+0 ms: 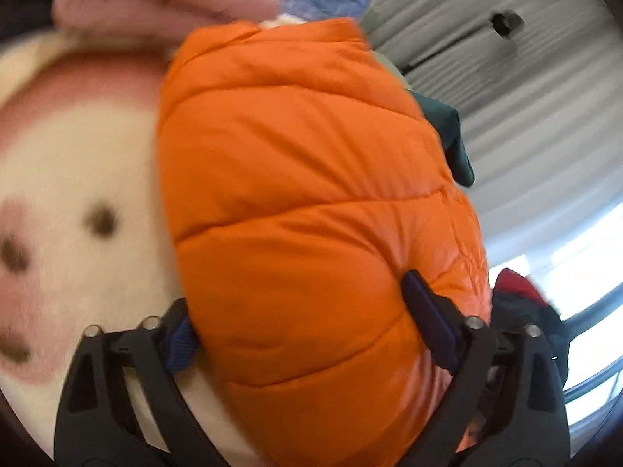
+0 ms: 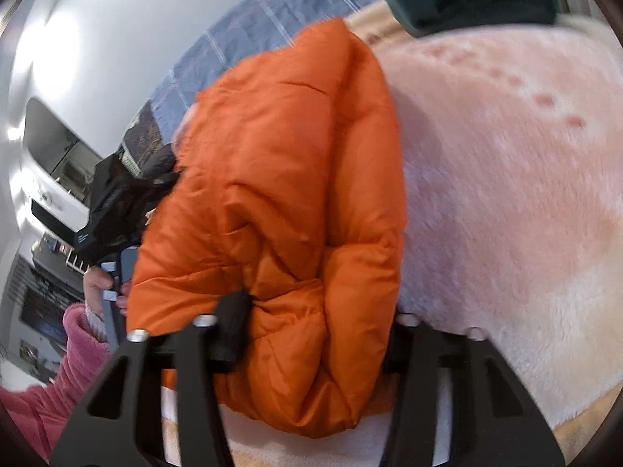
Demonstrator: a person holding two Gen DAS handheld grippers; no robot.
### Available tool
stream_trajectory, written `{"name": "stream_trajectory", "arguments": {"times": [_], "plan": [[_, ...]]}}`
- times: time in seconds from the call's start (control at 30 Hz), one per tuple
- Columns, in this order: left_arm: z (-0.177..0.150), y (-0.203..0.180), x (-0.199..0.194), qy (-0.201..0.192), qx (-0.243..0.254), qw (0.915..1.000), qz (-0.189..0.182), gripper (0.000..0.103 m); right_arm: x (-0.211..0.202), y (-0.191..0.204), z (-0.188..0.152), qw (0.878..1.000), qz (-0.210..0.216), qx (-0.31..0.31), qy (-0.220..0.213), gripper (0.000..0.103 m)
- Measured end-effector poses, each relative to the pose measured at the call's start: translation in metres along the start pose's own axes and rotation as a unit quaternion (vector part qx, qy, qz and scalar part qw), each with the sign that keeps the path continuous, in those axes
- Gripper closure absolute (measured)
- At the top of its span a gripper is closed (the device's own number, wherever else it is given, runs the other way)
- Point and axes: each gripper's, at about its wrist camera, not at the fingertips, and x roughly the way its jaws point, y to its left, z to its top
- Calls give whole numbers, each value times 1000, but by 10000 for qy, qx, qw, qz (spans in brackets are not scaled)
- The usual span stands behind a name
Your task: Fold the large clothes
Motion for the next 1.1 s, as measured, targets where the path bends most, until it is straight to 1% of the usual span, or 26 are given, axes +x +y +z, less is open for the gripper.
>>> {"name": "stream_trajectory", "arguments": {"times": [0.03,0.07,0.1,0.17,0.23,0.3,0.33,0.4,0.43,0.47,0.5,0.53,0.63,0.67,0.7,0.73,0.77,0.8,0.83,0.87,0.9,0.93,0.97,1.03,1.07,1.1], "plan": [[1,-14,-3,-101,311,9993,153,34,-2,7,4,9998,-70,-163,-84,74],[6,-34,-8,-245,760,9962,356,45,-6,14,9,9992,-108,-320,-209,76],[12,-48,-13,-372,1036,9929,451,51,-12,20,19,9981,-128,-456,-395,77],[31,-79,-26,-659,1512,9850,511,53,-21,25,40,9957,-158,-635,-656,77],[56,-105,-33,-867,1851,9772,567,53,-27,33,71,9899,-283,-946,-1021,77],[92,-130,-37,-1184,2194,9663,645,53,-25,35,102,9837,-438,-1196,-1271,77],[108,-133,-36,-1272,2284,9629,674,53,-18,31,126,9823,-489,-1202,-1350,77],[157,-142,-24,-1418,2451,9553,851,52,-3,21,163,9838,-460,-1087,-1351,77],[173,-142,-18,-1450,2487,9530,943,52,13,15,188,9845,-463,-1037,-1334,77],[198,-141,-7,-1471,2518,9500,1119,52,26,11,204,9847,-499,-1026,-1320,77],[217,-137,3,-1488,2508,9481,1267,52,40,7,219,9843,-563,-1027,-1317,77],[232,-133,14,-1493,2508,9462,1400,52,62,2,239,9833,-710,-1038,-1318,77],[269,-116,44,-1551,2489,9392,1788,52,107,-11,264,9802,-1016,-1070,-1318,77],[280,-105,53,-1607,2489,9341,1990,50,122,-19,269,9816,-1031,-1029,-1232,77],[285,-94,60,-1659,2482,9289,2191,43,152,-33,276,9880,-939,-788,-937,77],[291,-78,79,-1654,2418,9195,2620,38,174,-45,280,9927,-887,-520,-623,73],[295,-61,89,-1551,2342,9130,2957,29,204,-60,277,9954,-913,-180,-217,72],[297,-47,107,-1383,2256,9058,3309,28,220,-68,272,9947,-1019,-64,-84,66],[289,-28,125,-1126,2202,8988,3620,28,229,-76,260,9922,-1203,-39,-317,50],[283,-19,132,-1077,2236,8980,3634,28,229,-80,255,9912,-1236,57,-459,44],[273,-13,134,-1137,2282,8967,3619,28,227,-84,254,9911,-1229,175,-490,39],[264,-11,133,-1266,2309,8956,3586,28,222,-85,253,9909,-1212,241,-525,38],[256,-13,128,-1423,2298,8986,3455,27,216,-84,248,9905,-1224,240,-570,38],[247,-20,119,-1440,2232,9072,3263,24,210,-79,245,9889,-1307,204,-675,38],[243,-22,115,-1404,2260,9089,3212,22,205,-77,241,9882,-1338,184,-718,38],[235,-26,109,-1364,2336,9088,3177,21,200,-77,237,9877,-1356,170,-766,38]]}}
